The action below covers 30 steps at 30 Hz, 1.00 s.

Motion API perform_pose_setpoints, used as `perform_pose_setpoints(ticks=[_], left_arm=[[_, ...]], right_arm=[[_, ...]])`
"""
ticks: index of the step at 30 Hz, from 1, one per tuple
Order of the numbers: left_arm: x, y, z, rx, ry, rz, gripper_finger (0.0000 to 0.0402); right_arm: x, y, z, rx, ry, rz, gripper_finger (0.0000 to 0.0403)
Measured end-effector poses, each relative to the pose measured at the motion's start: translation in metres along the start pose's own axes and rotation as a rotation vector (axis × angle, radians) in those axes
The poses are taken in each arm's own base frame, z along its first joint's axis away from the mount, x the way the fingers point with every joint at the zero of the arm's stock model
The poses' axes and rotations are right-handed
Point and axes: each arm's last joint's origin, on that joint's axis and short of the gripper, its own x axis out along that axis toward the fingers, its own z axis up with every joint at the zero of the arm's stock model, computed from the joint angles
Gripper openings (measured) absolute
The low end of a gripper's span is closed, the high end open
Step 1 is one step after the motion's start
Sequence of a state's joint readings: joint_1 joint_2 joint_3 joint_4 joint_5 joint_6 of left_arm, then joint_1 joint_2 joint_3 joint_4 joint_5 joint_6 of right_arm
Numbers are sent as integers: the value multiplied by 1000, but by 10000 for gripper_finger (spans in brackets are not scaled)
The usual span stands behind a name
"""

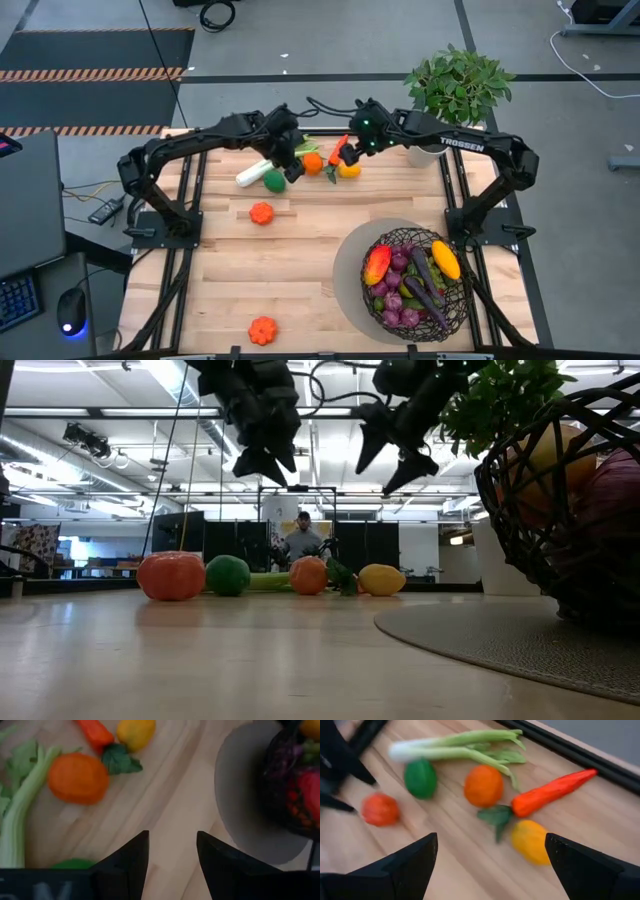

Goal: Build produce basket
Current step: Put the yellow lemon into the black basket

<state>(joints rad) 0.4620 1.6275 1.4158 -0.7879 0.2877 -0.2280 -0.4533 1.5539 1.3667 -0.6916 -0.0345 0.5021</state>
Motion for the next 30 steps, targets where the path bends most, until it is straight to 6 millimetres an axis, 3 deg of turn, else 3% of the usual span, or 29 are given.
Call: perform_pose_setpoints(ticks=[6, 10, 18, 30], left_arm=[[-6, 5, 6, -85, -53, -53, 172], [-14, 6, 10, -138, -85, -113, 172], [-35, 2, 11, -176, -155, -147, 172], [-51, -3, 8, -197, -187, -159, 172]], right_arm=[[9, -19, -7, -66, 69, -41, 373], [27, -24, -8, -124, 150, -13, 372], [70, -20, 6, -293, 326, -31, 372], [107, -22, 13, -567, 548, -66, 372]])
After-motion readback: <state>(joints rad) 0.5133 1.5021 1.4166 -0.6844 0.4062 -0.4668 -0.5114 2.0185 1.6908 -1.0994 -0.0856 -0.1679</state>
